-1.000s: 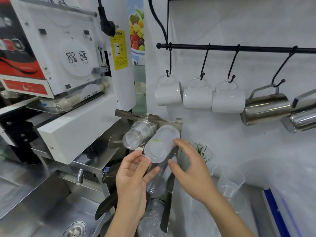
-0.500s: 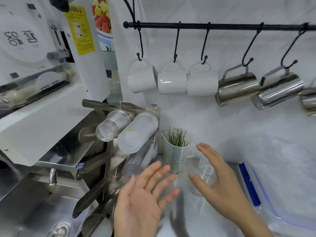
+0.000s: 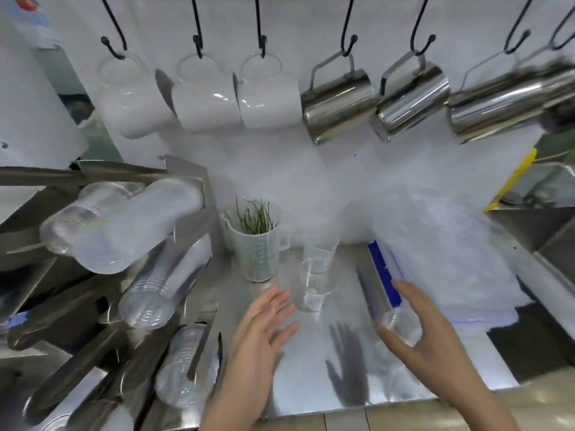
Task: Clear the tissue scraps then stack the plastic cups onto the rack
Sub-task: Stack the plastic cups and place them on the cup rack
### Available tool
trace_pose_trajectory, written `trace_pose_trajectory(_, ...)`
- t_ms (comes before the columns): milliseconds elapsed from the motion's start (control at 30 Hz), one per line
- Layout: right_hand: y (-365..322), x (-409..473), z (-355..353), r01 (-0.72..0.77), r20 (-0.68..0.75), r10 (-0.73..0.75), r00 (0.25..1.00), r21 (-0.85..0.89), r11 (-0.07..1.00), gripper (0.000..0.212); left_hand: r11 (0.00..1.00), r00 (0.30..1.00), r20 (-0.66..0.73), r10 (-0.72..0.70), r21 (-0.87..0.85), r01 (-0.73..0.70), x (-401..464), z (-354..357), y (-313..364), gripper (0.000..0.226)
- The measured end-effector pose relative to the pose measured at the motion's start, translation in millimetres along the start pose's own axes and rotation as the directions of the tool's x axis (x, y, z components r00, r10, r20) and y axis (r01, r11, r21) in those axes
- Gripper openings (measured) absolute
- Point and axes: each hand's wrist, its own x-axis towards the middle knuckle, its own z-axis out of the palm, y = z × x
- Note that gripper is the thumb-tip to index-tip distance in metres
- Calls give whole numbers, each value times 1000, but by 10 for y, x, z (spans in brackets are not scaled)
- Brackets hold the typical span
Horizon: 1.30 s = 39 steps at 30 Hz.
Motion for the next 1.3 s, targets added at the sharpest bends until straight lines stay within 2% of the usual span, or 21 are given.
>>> trace_pose_trajectory(167,369,-72,-34,-105,-2,105,994,-5,994,79,982,998,-40,48,183,-39,189,71,-217,61)
trace_pose_trajectory(467,765,-29,40,-137,66,141,988,-62,989,95,886,979,-99,179,449,-117,706,143,-595,73)
trace_pose_trajectory(567,828,-15,84,-124,88,138,986,-154,980,101,799,969,-101,227,588,-127,871,241,-717,84)
trace_pose_trajectory(733,760,-54,66,-107,43,118,992,-196,975,100,589,952,-51,301,796,-143,1104,330,-763,107)
trace_pose_trajectory(933,1001,157,151,-83,91,104,990,-211,974,103,459,956,-60,288,885,-82,1469,415,-929,113)
trace_pose_trajectory(1067,1038,99,197,-110,113,137,984,-215,970,105,446,958,-32,286,889,-104,1515,382,-981,110)
trace_pose_trajectory(1300,1034,130,223,-82,87,95,992,-144,986,104,434,952,46,302,883,-180,1491,394,-1009,93)
